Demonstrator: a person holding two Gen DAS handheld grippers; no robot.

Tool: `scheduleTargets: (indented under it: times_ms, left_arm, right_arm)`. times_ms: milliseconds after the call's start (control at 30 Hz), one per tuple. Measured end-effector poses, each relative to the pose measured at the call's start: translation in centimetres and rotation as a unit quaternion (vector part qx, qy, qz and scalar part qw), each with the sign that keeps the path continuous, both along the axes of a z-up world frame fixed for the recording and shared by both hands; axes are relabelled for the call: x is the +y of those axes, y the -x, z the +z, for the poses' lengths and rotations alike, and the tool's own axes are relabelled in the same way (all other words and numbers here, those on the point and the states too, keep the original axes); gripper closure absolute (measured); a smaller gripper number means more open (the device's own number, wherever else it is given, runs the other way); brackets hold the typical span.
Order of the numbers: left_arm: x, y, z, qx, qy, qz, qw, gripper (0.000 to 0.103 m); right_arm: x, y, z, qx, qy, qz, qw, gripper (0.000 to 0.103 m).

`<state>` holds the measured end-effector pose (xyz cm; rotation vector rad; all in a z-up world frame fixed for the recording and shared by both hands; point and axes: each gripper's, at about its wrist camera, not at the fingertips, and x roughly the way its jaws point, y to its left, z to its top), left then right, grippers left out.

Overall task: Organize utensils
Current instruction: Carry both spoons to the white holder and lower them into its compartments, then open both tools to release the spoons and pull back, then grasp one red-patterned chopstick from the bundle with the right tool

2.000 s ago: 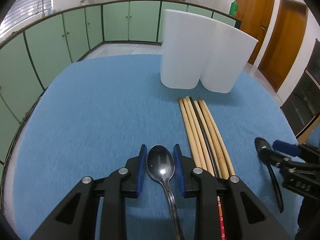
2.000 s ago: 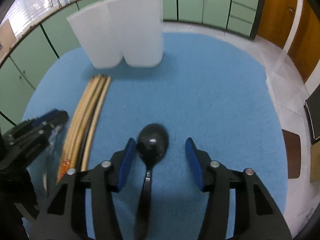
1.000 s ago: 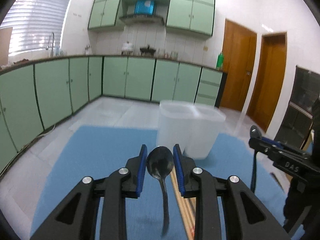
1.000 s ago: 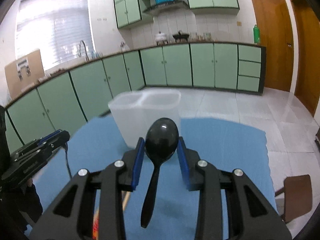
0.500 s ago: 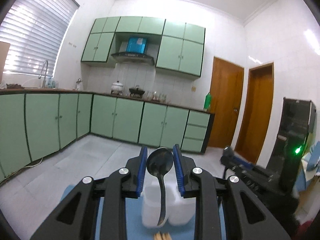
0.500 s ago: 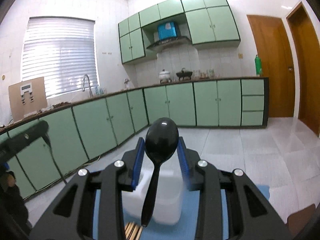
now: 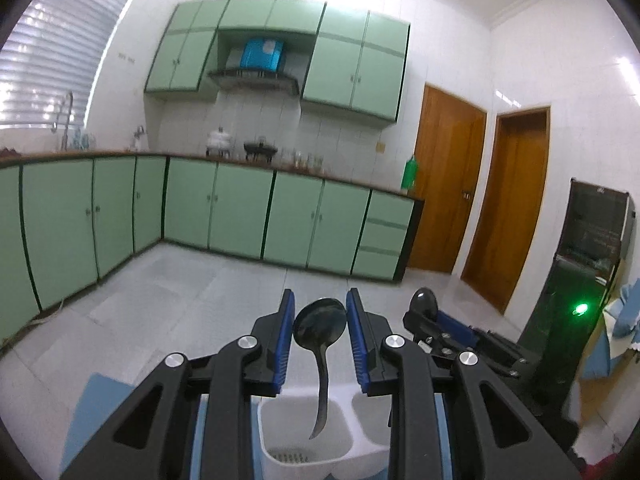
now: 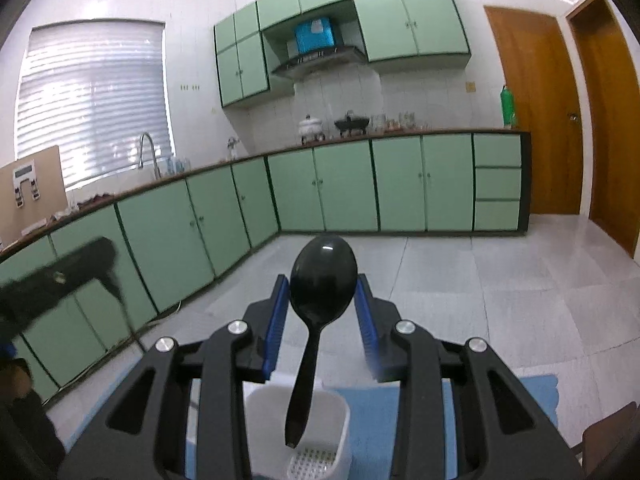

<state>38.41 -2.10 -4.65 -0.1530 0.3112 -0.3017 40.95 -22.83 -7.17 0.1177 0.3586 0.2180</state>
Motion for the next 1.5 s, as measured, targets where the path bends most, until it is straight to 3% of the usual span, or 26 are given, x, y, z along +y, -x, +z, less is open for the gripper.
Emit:
scheduleTargets:
  times_ms: [100, 167, 233, 333, 433, 600, 767, 1000, 1133, 1167, 1500]
  left_arm:
    - [0.1, -0.4, -1.5, 0.019, -0.004, 0.003, 0.9998, 0.077]
    - [0.4, -0.5, -1.9, 0.027, -0.008, 0.006, 0.9996, 0.076]
    - [0.8, -0.3, -2.0, 0.032, -0.008, 0.010, 0.9994, 0.075]
    - [1.4, 0.7, -1.7, 0.036, -0.011, 0.017, 0.9991, 0.066]
    - [1.9, 2.7, -1.5, 0.037, -0.018, 0.028, 0.9987, 0.050]
    - [3.0, 7.9, -2.8, 0.066, -0.036, 0.045, 0.9961, 0.032]
    - [3.3, 13.8, -6.9, 0.123, -0.064, 0.055, 0.9888, 0.022]
    - [3.5, 19.9, -13.2, 0.205, -0.101, 0.070, 0.9711, 0.020]
    - [3.4, 21.6, -15.7, 0.233, -0.121, 0.072, 0.9624, 0.020]
    - [3.4, 21.9, -16.1, 0.240, -0.126, 0.072, 0.9600, 0.020]
    - [3.6, 22.6, -17.0, 0.255, -0.137, 0.079, 0.9539, 0.020]
  right_arm:
    - [0.2, 0.3, -1.1, 0.020, -0.002, 0.007, 1.000, 0.068]
    - [0.2, 0.6, -1.4, 0.027, -0.001, 0.007, 1.000, 0.058]
    - [0.0, 1.2, -1.5, 0.031, -0.001, 0.004, 1.000, 0.056]
    - [-0.6, 2.7, -1.2, 0.036, -0.004, -0.007, 0.999, 0.043]
    - [-1.5, 5.0, -1.0, 0.042, -0.014, -0.017, 0.999, 0.031]
    - [-1.8, 11.4, -2.1, 0.068, 0.001, -0.029, 0.997, 0.014]
    - [-0.7, 18.3, -5.3, 0.119, 0.019, -0.032, 0.992, 0.012]
    - [1.9, 26.4, -10.1, 0.191, 0.027, -0.029, 0.981, 0.012]
    - [4.2, 28.5, -11.6, 0.208, 0.044, -0.014, 0.977, 0.014]
    - [4.6, 28.6, -11.8, 0.211, 0.048, -0.011, 0.976, 0.021]
    - [7.5, 29.4, -13.7, 0.254, 0.073, 0.019, 0.964, 0.039]
